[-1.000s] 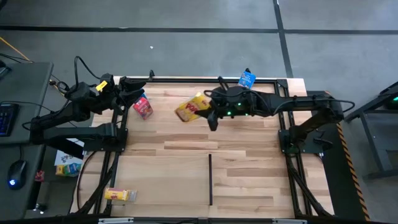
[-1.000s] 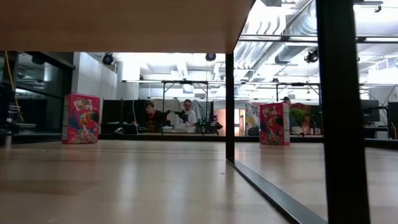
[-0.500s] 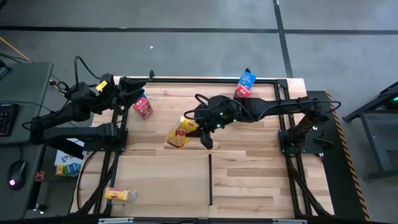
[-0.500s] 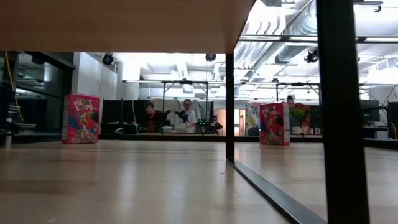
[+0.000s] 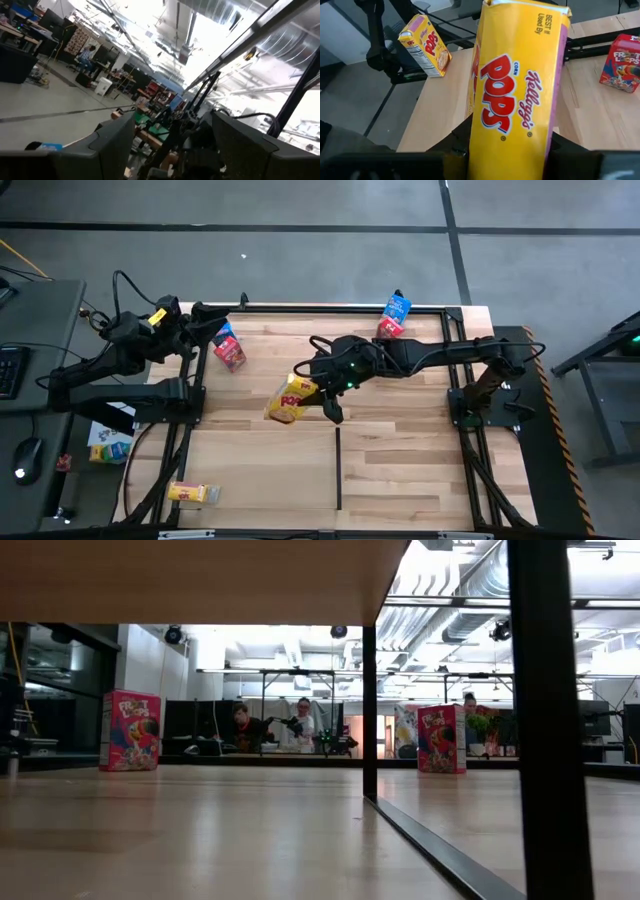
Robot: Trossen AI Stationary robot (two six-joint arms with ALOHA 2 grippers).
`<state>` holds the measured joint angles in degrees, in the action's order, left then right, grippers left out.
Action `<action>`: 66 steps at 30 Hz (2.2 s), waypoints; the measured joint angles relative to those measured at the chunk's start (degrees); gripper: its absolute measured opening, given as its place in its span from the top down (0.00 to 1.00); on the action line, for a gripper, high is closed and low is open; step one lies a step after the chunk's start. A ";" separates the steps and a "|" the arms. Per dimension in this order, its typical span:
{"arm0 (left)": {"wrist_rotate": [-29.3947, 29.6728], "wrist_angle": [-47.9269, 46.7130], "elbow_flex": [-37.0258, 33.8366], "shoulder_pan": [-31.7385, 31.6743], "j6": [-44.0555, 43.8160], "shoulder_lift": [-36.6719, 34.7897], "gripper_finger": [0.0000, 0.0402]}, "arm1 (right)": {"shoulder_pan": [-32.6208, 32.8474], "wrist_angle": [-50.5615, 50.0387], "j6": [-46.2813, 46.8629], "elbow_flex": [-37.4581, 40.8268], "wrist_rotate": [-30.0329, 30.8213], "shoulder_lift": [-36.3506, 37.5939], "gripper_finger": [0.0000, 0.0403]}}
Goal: Stack cereal on shelf
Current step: Put the yellow cereal box on the shelf
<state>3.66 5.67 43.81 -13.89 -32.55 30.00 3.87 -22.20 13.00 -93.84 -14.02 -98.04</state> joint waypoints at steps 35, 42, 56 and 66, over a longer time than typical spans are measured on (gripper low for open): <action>-3.08 1.51 0.00 -0.02 1.69 0.09 0.36 | 19.56 -4.12 23.03 -0.07 13.65 -2.56 0.75; -2.97 1.53 0.00 0.00 1.72 0.09 0.36 | 20.40 -15.07 20.77 -2.23 9.91 -2.69 0.75; -2.55 1.50 0.00 -0.02 1.72 0.40 0.36 | 20.30 -38.25 7.94 -27.36 18.57 -12.11 0.75; -2.56 1.50 0.00 -0.02 1.74 0.39 0.36 | 20.30 -40.46 7.53 -28.11 21.47 -13.81 0.75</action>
<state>1.10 7.18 43.81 -13.91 -30.81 30.39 24.16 -62.66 20.53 -121.95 7.46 -111.85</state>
